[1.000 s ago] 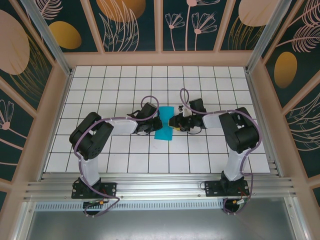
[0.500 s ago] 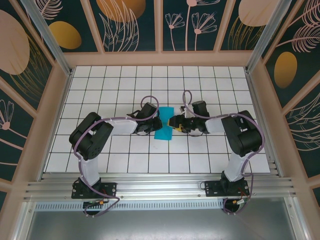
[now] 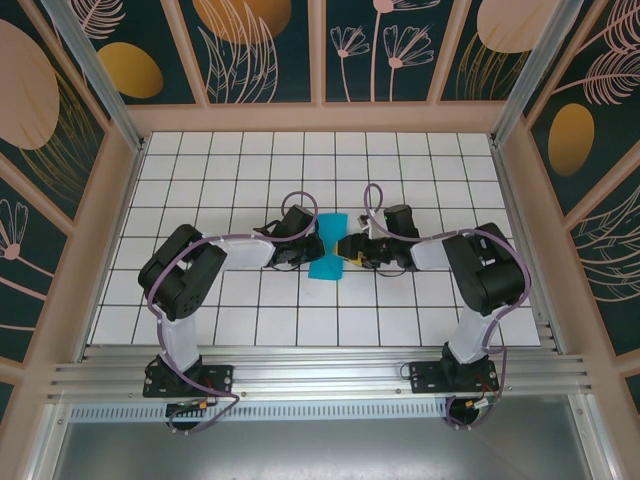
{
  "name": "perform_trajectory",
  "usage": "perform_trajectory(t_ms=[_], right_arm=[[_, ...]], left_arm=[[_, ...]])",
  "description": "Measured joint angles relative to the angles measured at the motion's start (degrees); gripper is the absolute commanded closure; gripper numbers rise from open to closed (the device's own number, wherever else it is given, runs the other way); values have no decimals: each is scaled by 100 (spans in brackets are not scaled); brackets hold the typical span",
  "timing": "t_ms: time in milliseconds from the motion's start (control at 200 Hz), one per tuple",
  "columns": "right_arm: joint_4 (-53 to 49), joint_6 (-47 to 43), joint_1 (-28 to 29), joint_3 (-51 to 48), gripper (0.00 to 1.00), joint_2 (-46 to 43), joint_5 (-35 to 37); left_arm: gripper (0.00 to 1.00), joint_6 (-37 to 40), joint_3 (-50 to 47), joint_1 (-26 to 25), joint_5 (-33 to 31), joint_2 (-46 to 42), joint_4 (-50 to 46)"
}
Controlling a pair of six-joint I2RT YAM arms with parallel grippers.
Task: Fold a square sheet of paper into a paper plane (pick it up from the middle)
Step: Turn over the paper at the center of the table.
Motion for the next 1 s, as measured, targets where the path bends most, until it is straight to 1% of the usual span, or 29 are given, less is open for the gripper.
perform_trajectory(t_ms=[65,115,235,300,325,555,601,641,696,796,846,931,1001], right_arm=[[-26,-13,35,11,51,2,4],[-87,-37,50,48,53,4,50],[-140,-42,66,162,62,20,162],[-205,-81,66,214,71,22,256],[-249,-131,66,234,73,22,286],[-590,-186,70,332,75,101,527],[-627,-197,76,332,78,107,551],[-651,-192,76,332,83,111,566],[-691,-205,81,334,87,111,588],[-734,-199,85,343,91,111,599],[-767,-195,85,358,96,111,610],[-942,-271,87,446,100,103,638],[-1266,-363,87,586,100,37,796]], left_arm=[[84,0,0,0,11,0,0],[84,0,0,0,13,0,2],[84,2,0,0,13,0,2],[83,0,0,0,13,-2,4],[82,0,0,0,13,-2,4],[81,0,-2,2,-9,-114,-4],[80,0,-2,2,-11,-160,0],[80,0,-2,2,-11,-197,0],[79,-2,-2,2,-9,-229,2],[78,-2,-31,2,-9,-293,0],[78,-2,-79,2,-13,-372,0],[77,-7,-219,2,-111,-654,-2],[76,-26,-393,17,-254,-1014,-15]])
